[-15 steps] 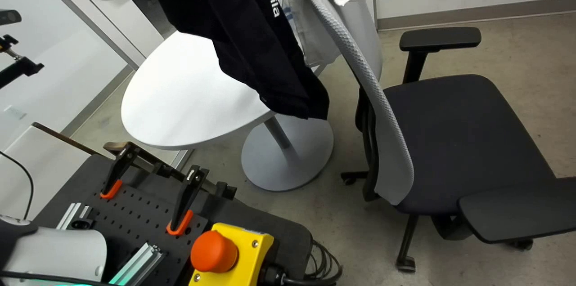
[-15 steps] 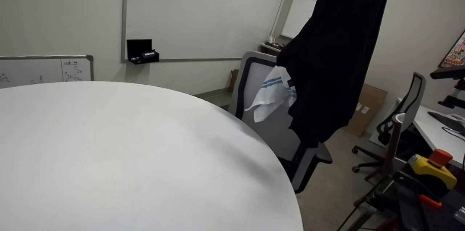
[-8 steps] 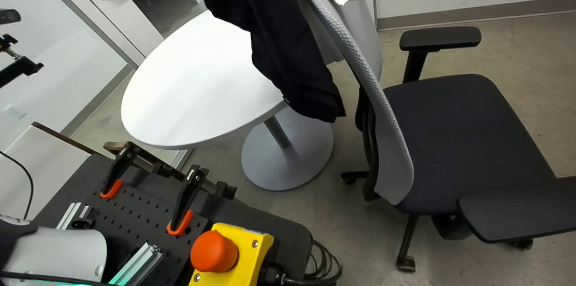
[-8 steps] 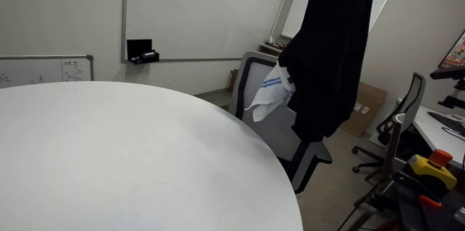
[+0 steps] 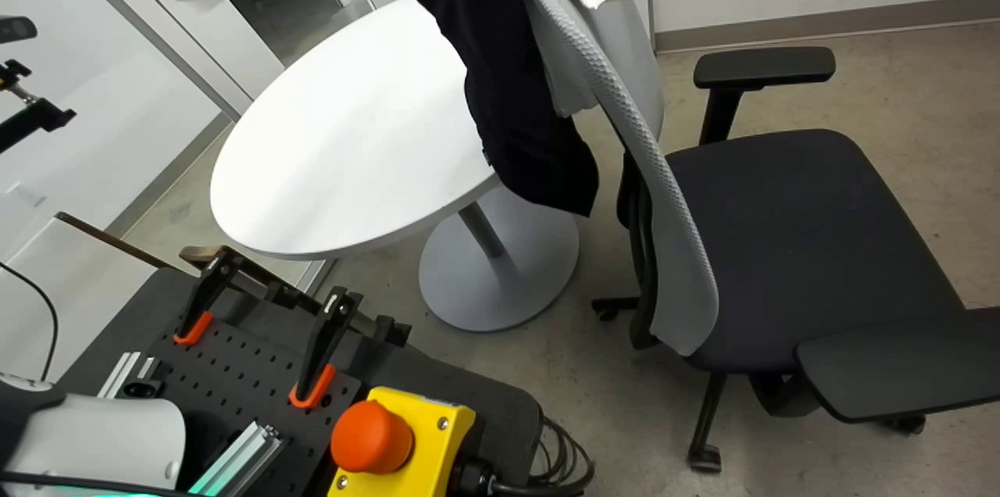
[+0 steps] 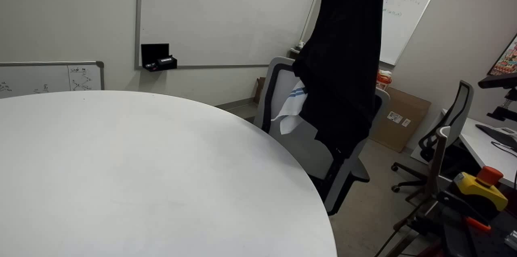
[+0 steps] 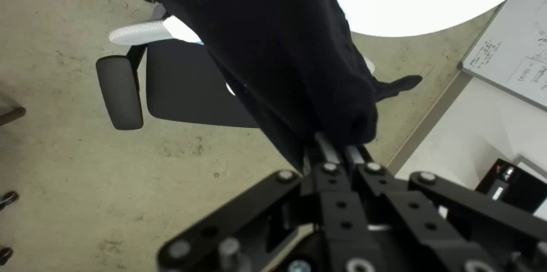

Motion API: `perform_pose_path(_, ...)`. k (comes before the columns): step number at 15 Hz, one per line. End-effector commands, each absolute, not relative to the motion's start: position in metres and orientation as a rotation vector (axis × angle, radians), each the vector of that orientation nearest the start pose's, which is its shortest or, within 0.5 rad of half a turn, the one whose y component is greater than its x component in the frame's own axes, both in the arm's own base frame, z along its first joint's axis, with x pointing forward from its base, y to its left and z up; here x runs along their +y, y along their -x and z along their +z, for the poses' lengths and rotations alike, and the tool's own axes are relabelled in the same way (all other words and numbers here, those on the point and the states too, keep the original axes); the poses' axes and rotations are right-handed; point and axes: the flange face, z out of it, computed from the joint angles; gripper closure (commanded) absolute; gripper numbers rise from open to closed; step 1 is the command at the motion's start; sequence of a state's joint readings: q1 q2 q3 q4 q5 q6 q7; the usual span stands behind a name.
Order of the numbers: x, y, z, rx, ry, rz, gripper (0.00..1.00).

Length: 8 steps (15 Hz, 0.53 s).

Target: Put the black object from the table and put it on the headrest

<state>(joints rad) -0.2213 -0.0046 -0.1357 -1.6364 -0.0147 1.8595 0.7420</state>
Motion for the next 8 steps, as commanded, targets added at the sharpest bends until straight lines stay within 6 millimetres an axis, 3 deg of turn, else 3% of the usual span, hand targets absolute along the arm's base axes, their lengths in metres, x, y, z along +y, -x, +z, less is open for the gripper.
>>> perform_pose_path(1,-0.232,-0.554,0.637,1.676,2.577,-0.315,0.99)
perform_pose_path(8,-0.298,-0.532,0.629,1.860,2.469,-0.236,0.99)
